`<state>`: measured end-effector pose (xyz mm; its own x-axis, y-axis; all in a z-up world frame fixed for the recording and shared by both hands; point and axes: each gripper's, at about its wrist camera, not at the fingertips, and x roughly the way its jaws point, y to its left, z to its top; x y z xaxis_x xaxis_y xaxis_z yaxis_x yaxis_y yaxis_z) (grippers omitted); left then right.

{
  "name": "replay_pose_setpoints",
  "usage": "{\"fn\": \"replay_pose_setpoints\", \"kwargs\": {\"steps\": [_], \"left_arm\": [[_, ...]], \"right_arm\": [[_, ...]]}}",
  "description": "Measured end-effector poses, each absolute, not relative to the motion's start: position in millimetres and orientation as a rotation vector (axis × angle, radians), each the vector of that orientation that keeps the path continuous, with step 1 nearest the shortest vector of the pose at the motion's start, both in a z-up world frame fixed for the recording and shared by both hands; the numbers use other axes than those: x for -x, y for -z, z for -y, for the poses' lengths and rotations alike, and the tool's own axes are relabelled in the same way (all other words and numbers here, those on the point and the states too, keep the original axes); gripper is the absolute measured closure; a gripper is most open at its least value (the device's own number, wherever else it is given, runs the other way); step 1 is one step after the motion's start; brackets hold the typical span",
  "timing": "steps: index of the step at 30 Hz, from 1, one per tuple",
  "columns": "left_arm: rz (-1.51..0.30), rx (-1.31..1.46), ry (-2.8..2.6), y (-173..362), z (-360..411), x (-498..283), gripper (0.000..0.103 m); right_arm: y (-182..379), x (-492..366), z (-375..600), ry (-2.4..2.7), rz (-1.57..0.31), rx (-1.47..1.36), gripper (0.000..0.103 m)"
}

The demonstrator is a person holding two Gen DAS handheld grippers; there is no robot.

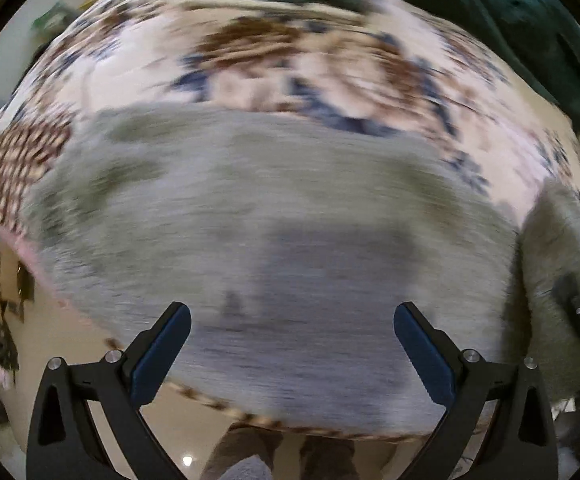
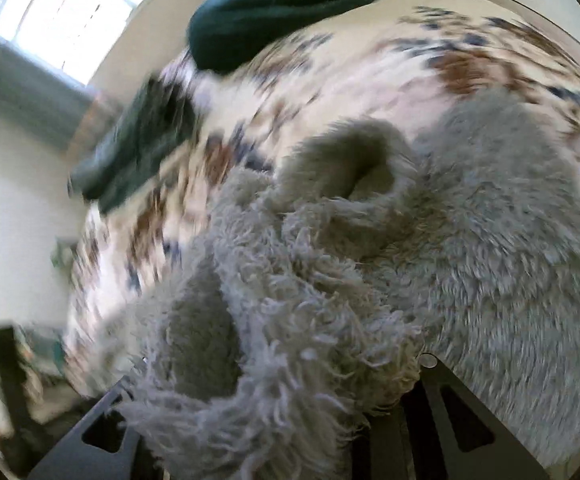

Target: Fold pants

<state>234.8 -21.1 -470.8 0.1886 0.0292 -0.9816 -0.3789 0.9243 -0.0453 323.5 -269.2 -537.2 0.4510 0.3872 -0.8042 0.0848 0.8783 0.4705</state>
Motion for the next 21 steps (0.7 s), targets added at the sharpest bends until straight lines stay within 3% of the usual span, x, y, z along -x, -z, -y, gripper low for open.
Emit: {"fn": "replay_pose_setpoints", "kwargs": {"steps": [3,5,7,8,12,13,15,21], "left_arm": [[-1.344,0.328,-0.344,472,-13,-223,0.000],[-1.338,0.350,-0.368,472,-33,-216,0.000],[-1.325,0.381,-0.373,467,-48,-212,0.000],[-1.316,0.389,-0.369,464,-52,-213,0.000],[-1.253,0.393,-0.343,441,-61,-223,0.000],[-1.236,0.400,-0.331,435,-60,-229,0.000],[-1.213,0.419,-0.297,427,-56,-240,0.000],[-1.274,0.405,-0.029,442,21,-293,0.000]], "right_arm": [[554,-319,211,-0.235,-1.159,-0.317,0.082],[564,-311,168,-0.263,-1.236,-0.171,0.071],[565,-311,152,-0.347,-1.269,-0.126,0.034],[556,-306,146,-0.426,-1.266,-0.139,0.026],[528,-296,173,-0.490,-1.260,-0.287,0.021],[521,-294,188,-0.482,-1.257,-0.323,0.014],[507,-296,218,-0.432,-1.237,-0.371,0.009],[510,-305,314,-0.132,-1.283,-0.406,0.009]]}}
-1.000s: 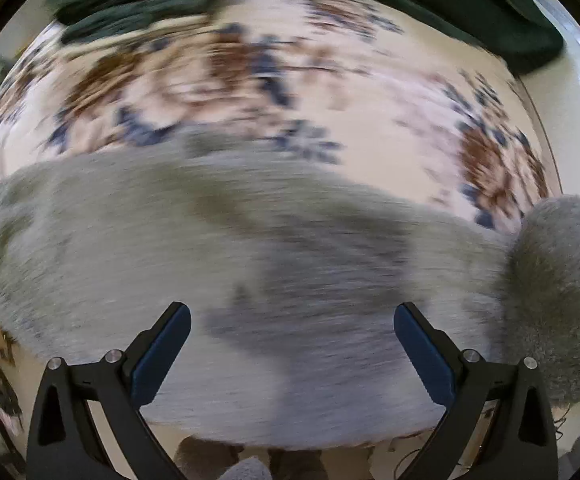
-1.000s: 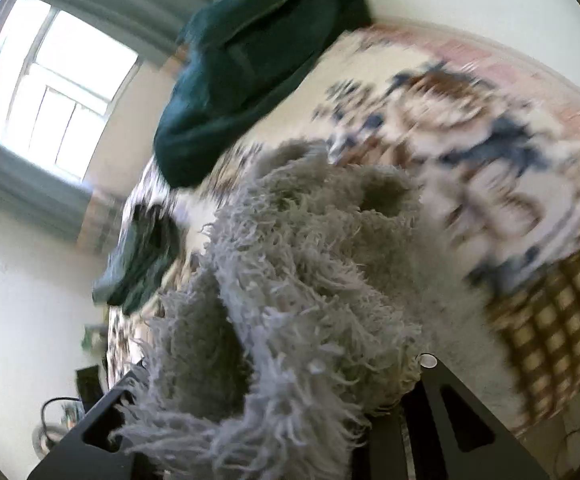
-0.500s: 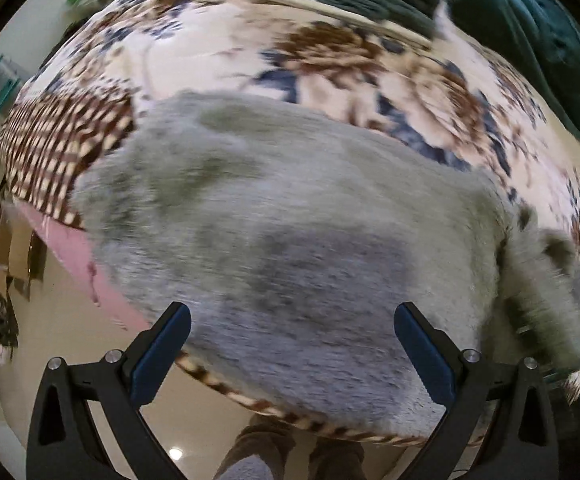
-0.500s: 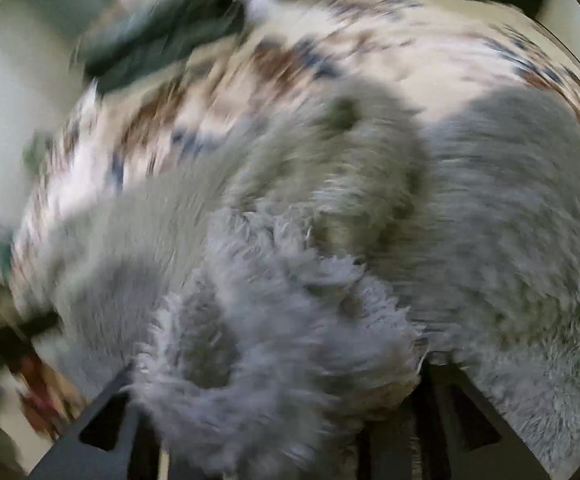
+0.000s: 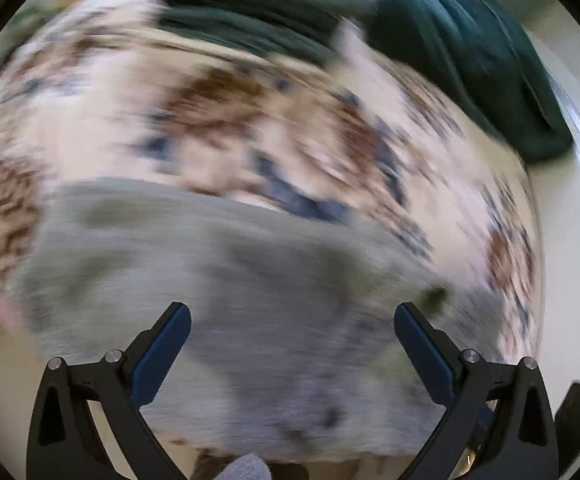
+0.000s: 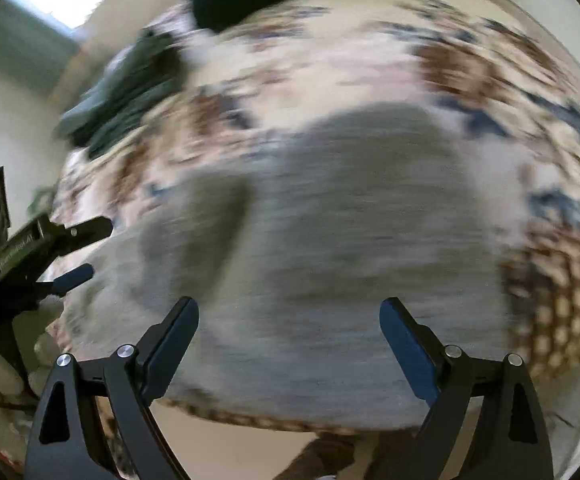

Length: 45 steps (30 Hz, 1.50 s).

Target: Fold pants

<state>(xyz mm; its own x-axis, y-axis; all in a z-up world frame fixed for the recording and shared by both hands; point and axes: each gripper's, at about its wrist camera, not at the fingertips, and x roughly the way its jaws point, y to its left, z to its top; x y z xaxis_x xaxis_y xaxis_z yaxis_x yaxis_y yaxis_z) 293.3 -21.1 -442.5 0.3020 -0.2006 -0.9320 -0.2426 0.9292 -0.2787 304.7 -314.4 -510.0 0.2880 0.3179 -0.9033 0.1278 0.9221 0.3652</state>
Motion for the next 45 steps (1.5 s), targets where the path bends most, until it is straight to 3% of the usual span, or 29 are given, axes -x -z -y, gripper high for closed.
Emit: {"fn": "replay_pose_setpoints", "kwargs": {"steps": [3,5,7,8,14,17,19,21,23,25,26,27,28,29,34,38,39,40,42,44,45], "left_arm": [[-1.327,0.283,0.070,472,76,-323,0.000],[-1.355,0.203,0.121,492,103,-336,0.009],[-1.367,0.152,0.184,507,117,-344,0.071],[-1.382,0.162,0.196,514,115,-345,0.090],[-1.364,0.482,0.059,510,28,-321,0.087],[-1.358,0.616,-0.005,501,-3,-298,0.079],[-1.335,0.685,-0.002,492,-9,-281,0.066],[-1.343,0.715,0.051,493,-2,-272,0.038],[-1.402,0.695,0.104,503,16,-267,0.038],[-1.471,0.627,0.144,518,36,-264,0.038],[-1.491,0.586,0.165,526,46,-262,0.039],[-1.503,0.549,0.184,532,54,-261,0.049],[-1.495,0.515,0.197,534,62,-259,0.065],[-1.475,0.504,0.214,533,65,-255,0.083],[-1.383,0.597,0.204,497,49,-226,0.085],[-1.421,0.661,0.156,506,33,-212,0.084],[-1.442,0.678,0.144,516,34,-213,0.080],[-1.483,0.730,0.129,528,29,-214,0.078],[-1.530,0.772,0.093,535,22,-216,0.069],[-1.493,0.764,0.072,518,15,-218,0.068],[-1.459,0.744,0.067,507,12,-220,0.060]], "right_arm": [[524,-307,349,-0.040,-1.299,-0.472,0.009],[533,-307,363,0.007,-1.308,-0.506,0.009],[539,-309,372,0.041,-1.317,-0.522,0.009],[542,-309,373,0.048,-1.322,-0.537,0.009],[540,-284,376,0.048,-1.344,-0.631,0.009],[541,-266,372,0.029,-1.371,-0.737,0.009],[549,-253,373,0.018,-1.399,-0.859,0.009],[562,-242,375,0.012,-1.413,-0.984,0.010],[581,-235,375,0.023,-1.420,-1.096,0.021],[598,-233,374,0.019,-1.410,-1.174,0.050],[603,-232,372,0.026,-1.405,-1.189,0.059],[608,-231,371,0.037,-1.397,-1.204,0.078],[609,-231,369,0.042,-1.395,-1.202,0.088],[606,-231,367,0.055,-1.387,-1.177,0.088],[582,-230,356,0.031,-1.370,-1.032,0.090],[591,-232,346,0.016,-1.478,-0.946,0.089],[594,-234,343,0.021,-1.510,-0.929,0.082],[595,-234,343,0.028,-1.542,-0.900,0.065],[587,-234,344,0.048,-1.541,-0.853,0.044],[573,-233,345,0.057,-1.517,-0.800,0.041],[566,-233,345,0.068,-1.508,-0.761,0.040]]}}
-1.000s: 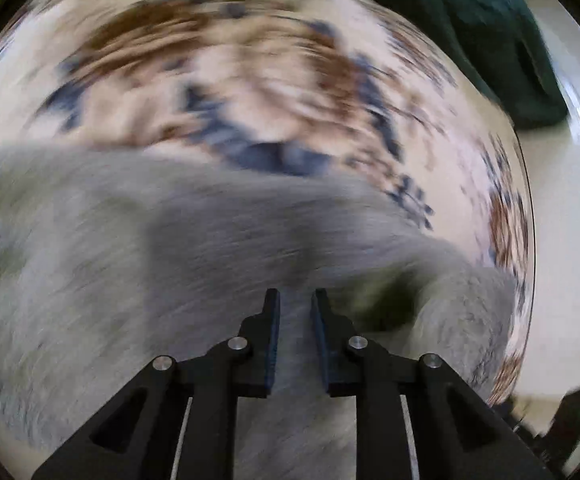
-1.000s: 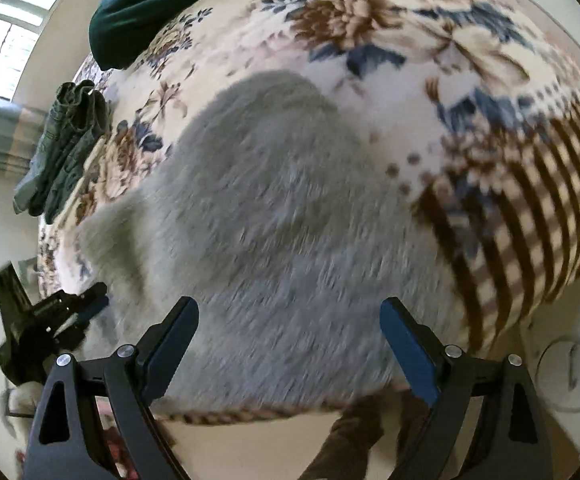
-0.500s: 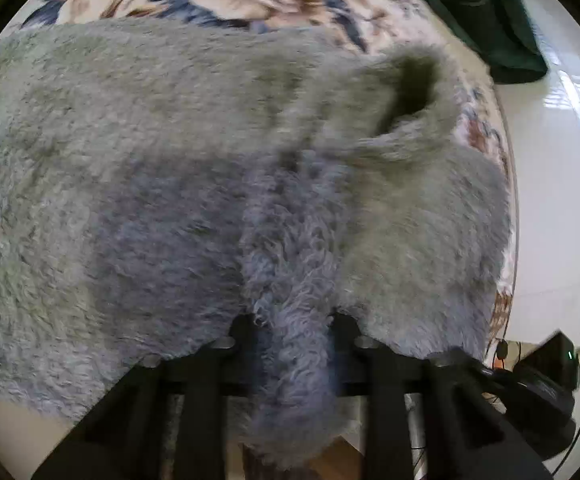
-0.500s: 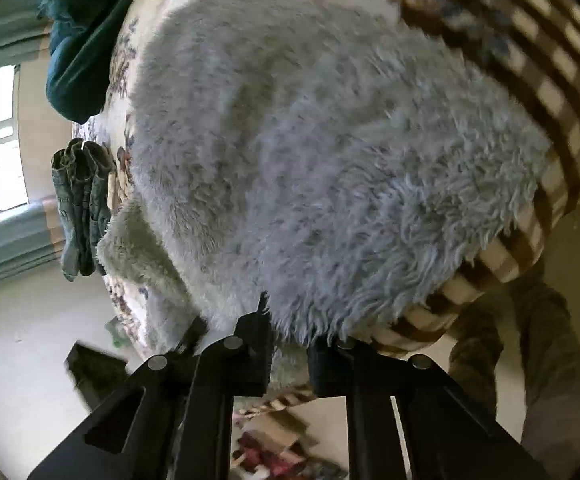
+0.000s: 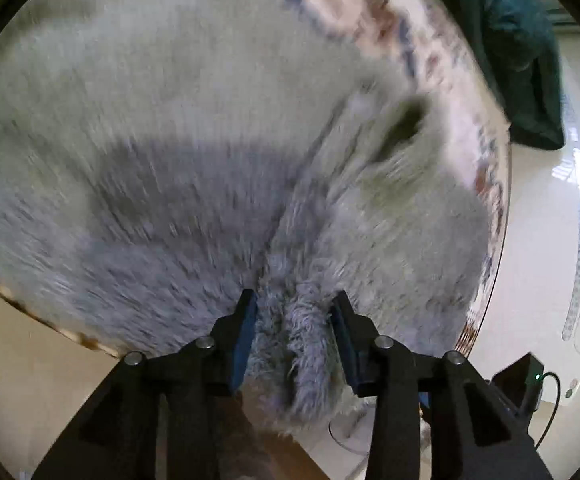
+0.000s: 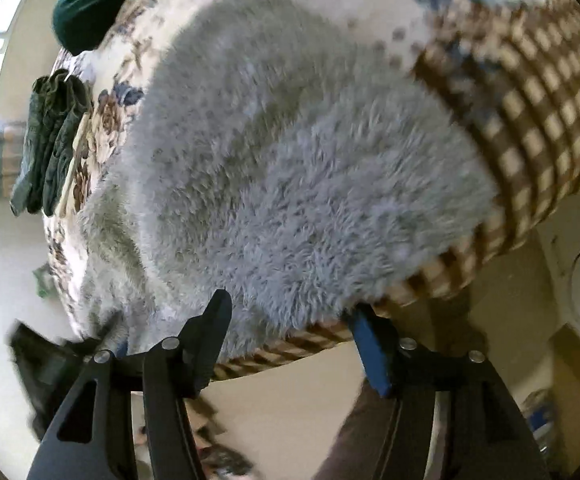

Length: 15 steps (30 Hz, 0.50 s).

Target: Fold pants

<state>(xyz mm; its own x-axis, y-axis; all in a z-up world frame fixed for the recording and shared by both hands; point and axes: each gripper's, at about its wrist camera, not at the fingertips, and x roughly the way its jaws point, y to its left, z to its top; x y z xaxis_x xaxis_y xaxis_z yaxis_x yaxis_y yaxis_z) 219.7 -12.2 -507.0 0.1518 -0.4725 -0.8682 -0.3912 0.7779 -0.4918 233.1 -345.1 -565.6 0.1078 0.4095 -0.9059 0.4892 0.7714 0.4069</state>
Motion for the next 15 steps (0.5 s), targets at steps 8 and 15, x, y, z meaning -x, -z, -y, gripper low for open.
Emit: {"fn": "replay_pose_setpoints", "kwargs": {"steps": [8,15], "left_arm": [[-1.276,0.488,0.155,471,44,-282,0.033],[-1.259,0.443,0.288,491,59,-315,0.095]], "right_arm": [[521,-266,364,0.181,-1.401,-0.528,0.025],[518,-303,374,0.205,-1.346,-0.505,0.025]]}}
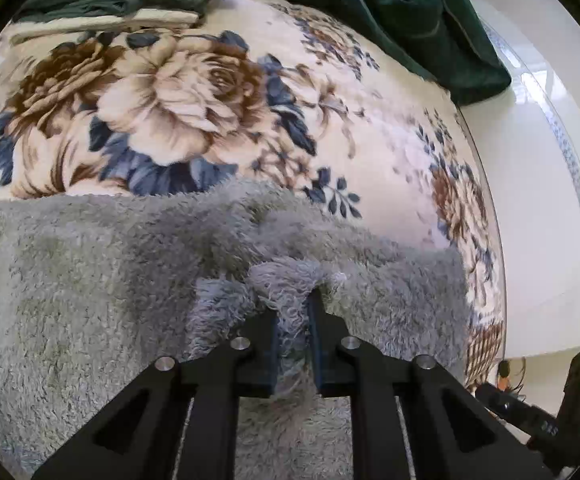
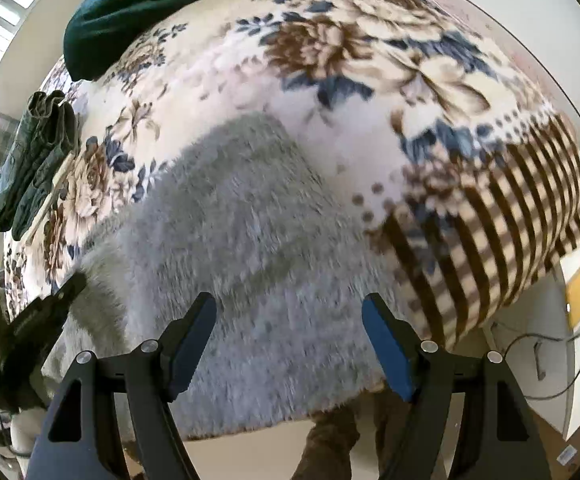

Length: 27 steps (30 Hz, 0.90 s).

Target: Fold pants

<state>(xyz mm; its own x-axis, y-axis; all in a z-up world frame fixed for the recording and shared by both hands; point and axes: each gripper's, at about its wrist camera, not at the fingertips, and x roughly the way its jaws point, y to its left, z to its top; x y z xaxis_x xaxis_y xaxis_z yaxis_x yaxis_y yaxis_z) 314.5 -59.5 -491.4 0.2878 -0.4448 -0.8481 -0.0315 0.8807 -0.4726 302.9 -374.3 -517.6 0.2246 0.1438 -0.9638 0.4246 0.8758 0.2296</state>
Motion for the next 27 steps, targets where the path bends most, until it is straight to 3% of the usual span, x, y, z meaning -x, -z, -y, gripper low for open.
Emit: {"fn": "replay_pose_setpoints", "kwargs": {"steps": [5,8,10,11,12,17,22,27], "left_arm": [[-1.289,0.586,0.198,518,24,-317,0.092],[-1.347,0.632,0.187,533,17,-311,0.083],[-1.309,0.607,0.164,520,18,-303,0.061],[-1.291,0.585,0.149,514,18,-299,0.026],[-1.275,0.565,0.135,509,18,-294,0.000],[-1.197,0.640,0.033,487,-3,-251,0.000],[-1.066,0.754,-0.271,461,-72,-190,0.000],[-1.001,0.945,-0.513,490,-156,-156,0.000]], "right_arm": [[536,-321,345,0.155,-1.384,-0.384,0.025],[541,-329,326,0.116,-1.389,-0.277,0.000],[541,-331,315,0.106,-1.384,-0.212,0.000],[540,-331,310,0.096,-1.382,-0.195,0.000],[541,-331,307,0.089,-1.386,-0.190,0.000],[542,-330,292,0.033,-1.442,-0.194,0.000],[539,-333,280,0.015,-1.465,-0.136,0.000],[545,-343,263,0.001,-1.498,-0.142,0.000]]}}
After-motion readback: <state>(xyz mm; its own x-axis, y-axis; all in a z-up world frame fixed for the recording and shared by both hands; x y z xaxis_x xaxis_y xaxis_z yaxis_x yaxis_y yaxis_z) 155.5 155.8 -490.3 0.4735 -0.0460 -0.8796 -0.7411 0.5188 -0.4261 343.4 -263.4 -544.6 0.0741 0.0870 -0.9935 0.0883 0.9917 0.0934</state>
